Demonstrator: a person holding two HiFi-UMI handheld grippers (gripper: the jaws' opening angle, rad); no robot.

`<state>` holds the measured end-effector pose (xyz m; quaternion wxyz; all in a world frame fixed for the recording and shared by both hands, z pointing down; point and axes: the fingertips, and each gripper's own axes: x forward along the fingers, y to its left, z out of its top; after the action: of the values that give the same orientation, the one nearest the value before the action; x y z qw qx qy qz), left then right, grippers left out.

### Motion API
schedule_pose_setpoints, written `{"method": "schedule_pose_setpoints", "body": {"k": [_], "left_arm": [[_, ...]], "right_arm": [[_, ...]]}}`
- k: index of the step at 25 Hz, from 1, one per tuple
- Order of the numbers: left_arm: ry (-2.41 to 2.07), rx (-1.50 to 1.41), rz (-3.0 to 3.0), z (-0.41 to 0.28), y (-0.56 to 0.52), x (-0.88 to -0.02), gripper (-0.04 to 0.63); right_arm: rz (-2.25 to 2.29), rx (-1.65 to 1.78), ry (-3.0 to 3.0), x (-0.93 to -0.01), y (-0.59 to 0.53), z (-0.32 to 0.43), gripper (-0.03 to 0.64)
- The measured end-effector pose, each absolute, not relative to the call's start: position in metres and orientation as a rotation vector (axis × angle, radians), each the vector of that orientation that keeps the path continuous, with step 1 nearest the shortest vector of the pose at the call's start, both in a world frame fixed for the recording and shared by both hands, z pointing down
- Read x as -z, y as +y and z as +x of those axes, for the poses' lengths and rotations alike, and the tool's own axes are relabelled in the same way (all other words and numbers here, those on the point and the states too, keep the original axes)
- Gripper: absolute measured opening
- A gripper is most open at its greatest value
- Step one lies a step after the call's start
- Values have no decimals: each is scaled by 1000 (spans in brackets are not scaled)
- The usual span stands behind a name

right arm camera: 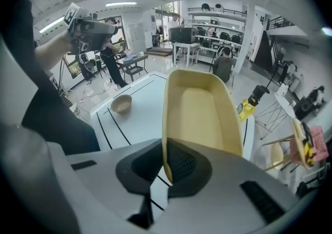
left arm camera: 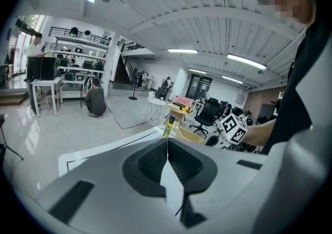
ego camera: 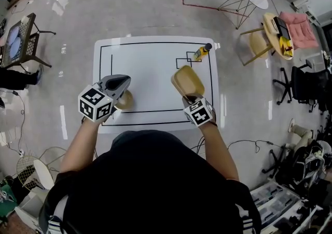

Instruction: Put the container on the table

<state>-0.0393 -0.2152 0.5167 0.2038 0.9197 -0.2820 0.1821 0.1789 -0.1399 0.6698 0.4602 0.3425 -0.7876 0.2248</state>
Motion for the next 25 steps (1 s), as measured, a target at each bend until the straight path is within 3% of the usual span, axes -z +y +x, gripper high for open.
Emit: {"method": "schedule_pose_setpoints", "body": {"k": [25], "left_arm": [[-808, -516, 2497, -58, -250, -545, 8]], "right_arm": [[692, -629, -1860, -739, -153, 159, 9]]}}
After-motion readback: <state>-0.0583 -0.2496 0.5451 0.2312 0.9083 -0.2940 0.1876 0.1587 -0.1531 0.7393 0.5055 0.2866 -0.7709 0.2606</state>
